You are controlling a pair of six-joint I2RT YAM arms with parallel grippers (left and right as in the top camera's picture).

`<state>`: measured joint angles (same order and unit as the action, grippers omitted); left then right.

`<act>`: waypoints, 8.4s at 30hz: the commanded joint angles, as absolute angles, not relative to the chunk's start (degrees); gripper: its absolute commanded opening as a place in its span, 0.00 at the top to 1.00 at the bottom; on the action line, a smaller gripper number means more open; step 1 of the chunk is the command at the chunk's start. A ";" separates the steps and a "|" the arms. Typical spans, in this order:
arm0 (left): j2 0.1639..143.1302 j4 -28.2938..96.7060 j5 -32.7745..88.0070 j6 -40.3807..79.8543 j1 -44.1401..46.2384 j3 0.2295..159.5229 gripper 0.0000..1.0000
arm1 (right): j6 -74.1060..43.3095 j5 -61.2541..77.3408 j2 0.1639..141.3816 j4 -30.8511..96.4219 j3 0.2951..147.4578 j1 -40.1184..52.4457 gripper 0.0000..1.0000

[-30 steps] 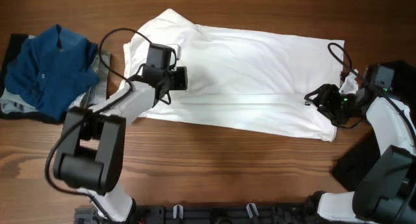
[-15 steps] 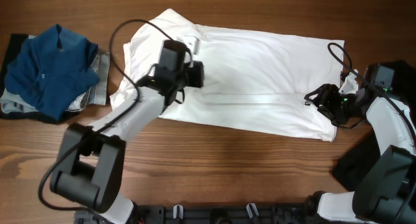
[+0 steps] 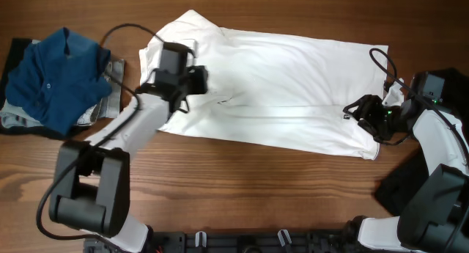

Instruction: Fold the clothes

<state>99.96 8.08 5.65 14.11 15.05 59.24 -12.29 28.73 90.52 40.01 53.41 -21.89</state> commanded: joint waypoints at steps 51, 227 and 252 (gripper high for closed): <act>109.49 3.70 8.27 12.08 6.11 59.81 0.70 | -12.16 29.61 89.45 40.10 54.26 -21.61 0.38; 96.64 57.58 4.01 22.98 -12.40 53.34 0.96 | -25.50 3.75 78.24 54.52 47.83 -28.91 0.96; 93.12 37.98 11.77 5.21 -0.80 82.83 0.42 | -13.61 36.49 78.22 44.82 66.41 -28.73 0.30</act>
<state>93.01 46.19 13.10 12.01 -6.31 80.62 -15.62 30.70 78.78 45.23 65.04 -28.71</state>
